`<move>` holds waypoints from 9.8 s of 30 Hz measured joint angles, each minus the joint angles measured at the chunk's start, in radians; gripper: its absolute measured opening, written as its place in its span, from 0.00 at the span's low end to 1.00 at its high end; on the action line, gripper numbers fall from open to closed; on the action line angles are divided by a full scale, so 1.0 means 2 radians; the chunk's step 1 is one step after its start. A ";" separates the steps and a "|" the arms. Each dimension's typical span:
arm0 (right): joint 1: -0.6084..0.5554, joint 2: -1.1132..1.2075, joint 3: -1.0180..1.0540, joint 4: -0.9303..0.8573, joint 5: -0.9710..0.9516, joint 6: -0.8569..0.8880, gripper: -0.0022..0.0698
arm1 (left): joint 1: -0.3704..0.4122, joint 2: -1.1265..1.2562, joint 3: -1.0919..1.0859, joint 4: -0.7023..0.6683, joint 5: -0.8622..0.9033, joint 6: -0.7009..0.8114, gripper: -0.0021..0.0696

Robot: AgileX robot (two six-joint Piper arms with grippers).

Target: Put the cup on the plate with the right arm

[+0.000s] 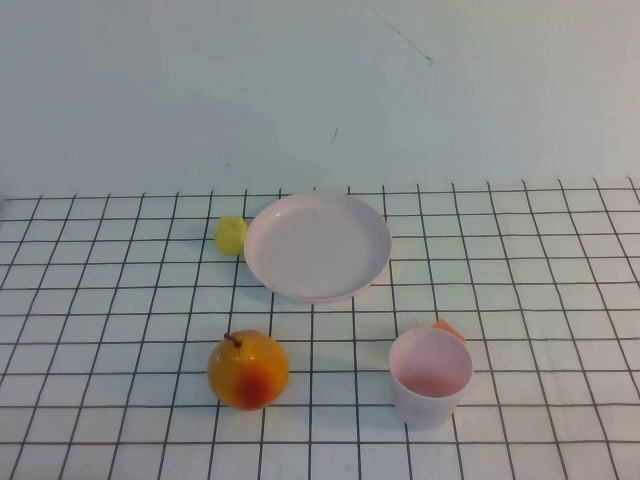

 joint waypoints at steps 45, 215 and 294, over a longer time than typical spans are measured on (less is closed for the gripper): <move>0.000 0.000 0.000 0.024 0.000 -0.033 0.03 | 0.011 0.000 0.000 0.000 0.000 0.000 0.03; 0.005 0.000 0.000 0.009 0.002 -0.107 0.03 | 0.011 0.000 0.000 0.000 0.000 0.000 0.03; 0.005 0.000 0.000 0.009 0.002 -0.107 0.03 | 0.011 0.000 0.000 0.000 0.000 0.000 0.02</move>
